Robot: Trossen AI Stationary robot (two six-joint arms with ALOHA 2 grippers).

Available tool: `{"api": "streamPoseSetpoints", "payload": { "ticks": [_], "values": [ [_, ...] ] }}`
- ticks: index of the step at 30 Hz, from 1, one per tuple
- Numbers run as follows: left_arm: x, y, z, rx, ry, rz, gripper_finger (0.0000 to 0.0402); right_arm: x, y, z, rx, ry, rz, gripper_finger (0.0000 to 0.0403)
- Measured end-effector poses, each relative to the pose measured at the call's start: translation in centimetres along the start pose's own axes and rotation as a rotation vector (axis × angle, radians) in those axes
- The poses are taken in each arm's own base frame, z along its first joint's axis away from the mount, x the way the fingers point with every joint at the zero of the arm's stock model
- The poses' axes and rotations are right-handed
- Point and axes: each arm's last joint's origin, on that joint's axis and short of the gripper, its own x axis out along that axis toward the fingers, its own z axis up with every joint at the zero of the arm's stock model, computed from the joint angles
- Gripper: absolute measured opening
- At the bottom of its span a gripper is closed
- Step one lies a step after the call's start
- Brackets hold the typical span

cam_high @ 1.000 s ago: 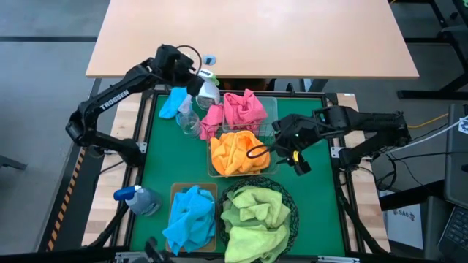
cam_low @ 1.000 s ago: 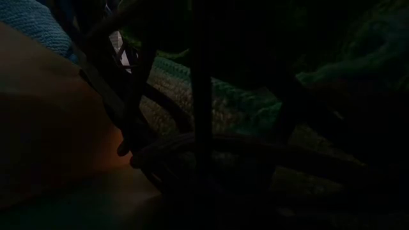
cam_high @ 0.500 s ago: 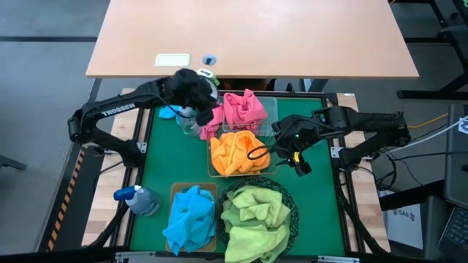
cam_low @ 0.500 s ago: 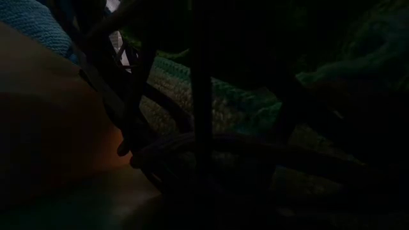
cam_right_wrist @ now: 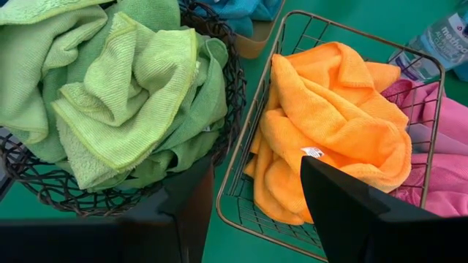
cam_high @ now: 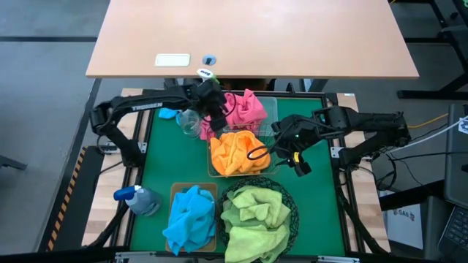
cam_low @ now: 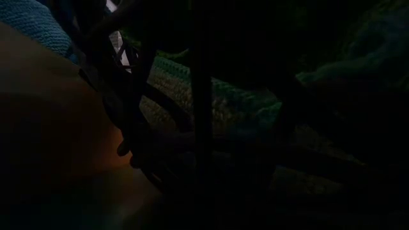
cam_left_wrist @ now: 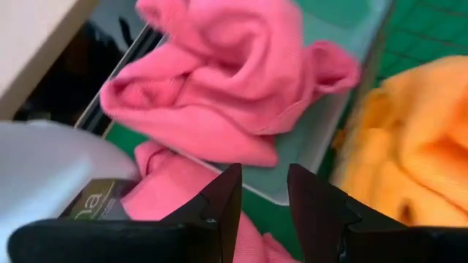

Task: Sort microfiber towel by color & place in baskets
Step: Put the pink microfiber towel into the transparent bin

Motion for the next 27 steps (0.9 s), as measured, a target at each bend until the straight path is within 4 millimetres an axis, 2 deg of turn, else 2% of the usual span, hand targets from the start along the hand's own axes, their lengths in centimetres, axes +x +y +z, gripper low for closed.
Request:
{"api": "streamPoseSetpoints", "payload": {
  "ticks": [8, 16, 27],
  "values": [
    [1.8, 1.9, -0.3, -0.057, 0.049, 0.048, 0.0107, 0.0, 0.0, 0.0, 0.000, 0.000, 0.000, 0.0205],
    [1.9, 2.9, -0.3, -0.081, 0.050, 0.064, 0.0107, 0.0, 0.0, 0.0, -0.001, 0.001, 0.000, 0.0205],
    [1.9, 2.9, -0.6, -0.105, 0.079, 0.075, 0.0107, 0.0, 0.0, 0.0, 0.000, 0.004, 0.001, 0.0205]
  ]
}}
